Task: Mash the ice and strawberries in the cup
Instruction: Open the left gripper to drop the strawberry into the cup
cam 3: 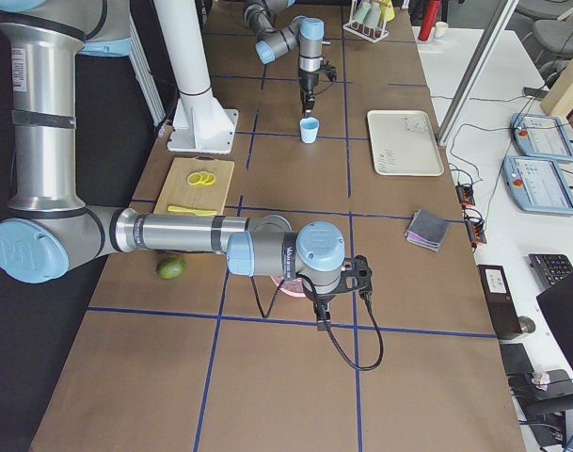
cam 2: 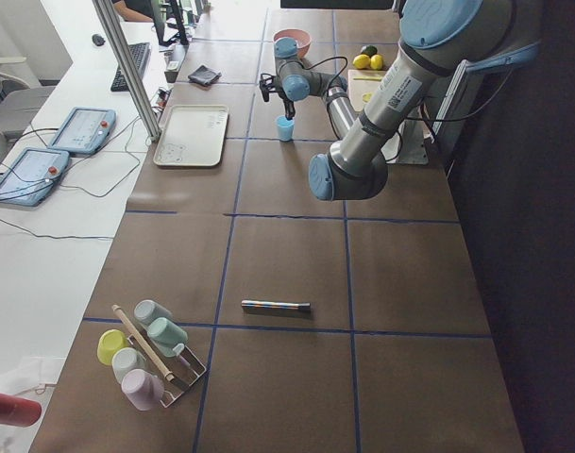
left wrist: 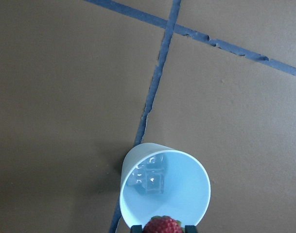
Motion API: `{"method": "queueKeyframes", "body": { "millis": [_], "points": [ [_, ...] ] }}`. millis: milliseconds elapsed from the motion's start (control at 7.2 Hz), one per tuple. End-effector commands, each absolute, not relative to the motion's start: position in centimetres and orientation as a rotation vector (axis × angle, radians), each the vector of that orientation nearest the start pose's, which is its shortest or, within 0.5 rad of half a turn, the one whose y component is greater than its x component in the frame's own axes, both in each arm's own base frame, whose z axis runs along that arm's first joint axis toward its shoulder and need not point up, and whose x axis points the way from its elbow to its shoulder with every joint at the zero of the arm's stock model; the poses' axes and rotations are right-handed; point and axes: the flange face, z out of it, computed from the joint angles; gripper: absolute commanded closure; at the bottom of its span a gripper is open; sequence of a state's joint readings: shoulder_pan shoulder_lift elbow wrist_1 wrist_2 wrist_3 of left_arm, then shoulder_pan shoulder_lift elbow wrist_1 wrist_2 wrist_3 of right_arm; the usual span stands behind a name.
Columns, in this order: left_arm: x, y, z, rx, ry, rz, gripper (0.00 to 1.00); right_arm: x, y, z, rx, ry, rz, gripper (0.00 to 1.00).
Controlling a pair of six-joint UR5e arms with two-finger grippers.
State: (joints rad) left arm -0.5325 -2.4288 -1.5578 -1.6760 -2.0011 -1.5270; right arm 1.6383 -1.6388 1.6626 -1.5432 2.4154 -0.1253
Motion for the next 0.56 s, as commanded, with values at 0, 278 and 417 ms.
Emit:
{"method": "queueKeyframes", "body": {
  "millis": [0,278,417],
  "points": [
    [58.37,-45.51,13.21,-0.087,1.023,-0.246,1.0,9.02,-46.15,63.71,0.131,-0.835,-0.076,0.01],
    [58.57,-45.89,13.61,-0.085,1.023,-0.249,0.95,9.02,-46.16,63.63,0.132,-0.835,-0.077,0.01],
    [58.56,-45.74,13.48,-0.085,1.026,-0.243,0.75,9.02,-46.16,63.61,0.134,-0.835,-0.079,0.01]
  ]
}}
